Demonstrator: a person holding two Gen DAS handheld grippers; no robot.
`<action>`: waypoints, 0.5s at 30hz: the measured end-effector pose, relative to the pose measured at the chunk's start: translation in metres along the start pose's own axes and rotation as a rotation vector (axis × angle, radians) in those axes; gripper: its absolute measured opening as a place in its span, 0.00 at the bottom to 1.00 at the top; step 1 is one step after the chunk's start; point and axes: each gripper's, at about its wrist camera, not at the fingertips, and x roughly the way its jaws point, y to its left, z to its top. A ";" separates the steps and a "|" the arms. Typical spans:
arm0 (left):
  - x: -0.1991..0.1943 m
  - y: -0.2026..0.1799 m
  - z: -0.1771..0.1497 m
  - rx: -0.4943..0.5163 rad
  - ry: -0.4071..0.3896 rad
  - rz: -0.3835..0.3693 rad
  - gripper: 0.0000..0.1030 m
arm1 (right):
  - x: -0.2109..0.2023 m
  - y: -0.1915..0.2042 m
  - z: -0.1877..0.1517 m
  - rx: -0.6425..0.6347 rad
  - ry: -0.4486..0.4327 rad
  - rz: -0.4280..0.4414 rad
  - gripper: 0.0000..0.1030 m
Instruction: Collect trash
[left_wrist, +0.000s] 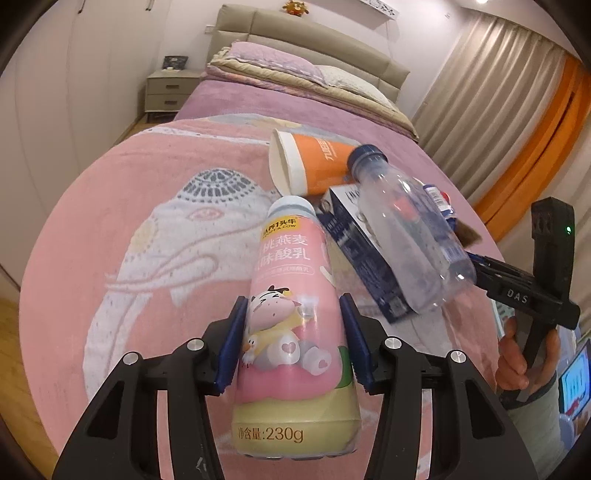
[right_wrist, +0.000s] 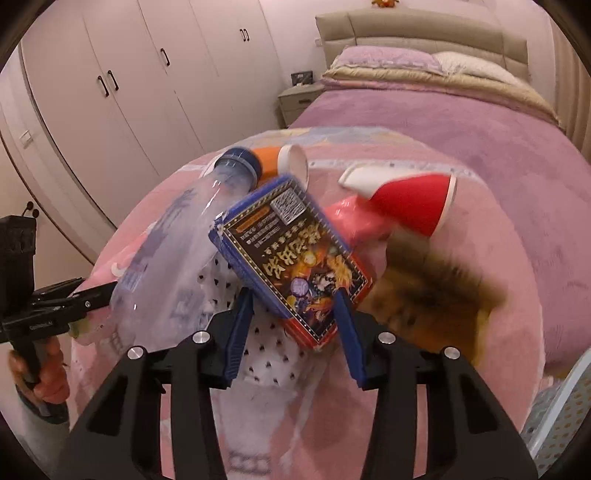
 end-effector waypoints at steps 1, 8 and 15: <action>-0.001 0.000 -0.003 0.005 0.001 0.001 0.47 | -0.003 0.003 -0.001 -0.007 -0.011 -0.010 0.41; 0.002 -0.012 -0.011 0.041 0.038 0.018 0.48 | -0.014 0.010 0.012 -0.048 -0.042 -0.062 0.56; 0.015 -0.023 -0.012 0.079 0.070 0.076 0.60 | 0.012 0.008 0.030 -0.122 0.015 -0.077 0.75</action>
